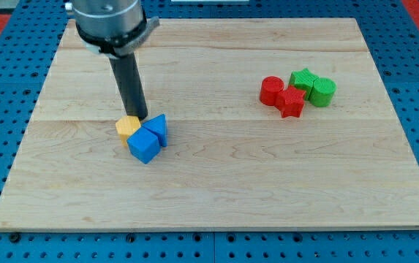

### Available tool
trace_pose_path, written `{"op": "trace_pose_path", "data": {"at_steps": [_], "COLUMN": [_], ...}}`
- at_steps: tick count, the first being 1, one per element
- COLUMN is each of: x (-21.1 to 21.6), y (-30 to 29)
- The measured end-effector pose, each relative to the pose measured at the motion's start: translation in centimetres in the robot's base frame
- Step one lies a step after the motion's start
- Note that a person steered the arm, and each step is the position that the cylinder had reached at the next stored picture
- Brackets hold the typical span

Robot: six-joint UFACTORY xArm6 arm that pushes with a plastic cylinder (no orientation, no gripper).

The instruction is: Move the yellow heart towards the blue triangle

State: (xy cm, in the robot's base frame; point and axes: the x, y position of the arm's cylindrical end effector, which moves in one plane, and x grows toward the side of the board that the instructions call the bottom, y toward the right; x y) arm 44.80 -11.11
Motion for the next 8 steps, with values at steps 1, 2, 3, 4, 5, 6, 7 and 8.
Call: {"op": "trace_pose_path", "data": {"at_steps": [1, 2, 3, 4, 5, 6, 7, 8], "x": [-1.5, -4.9, -10.3, -16.0, -21.5, -23.0, -21.6, -17.9], "y": [-2.2, -7.7, -8.3, -8.8, -8.5, -5.2, -1.4, 0.4]}}
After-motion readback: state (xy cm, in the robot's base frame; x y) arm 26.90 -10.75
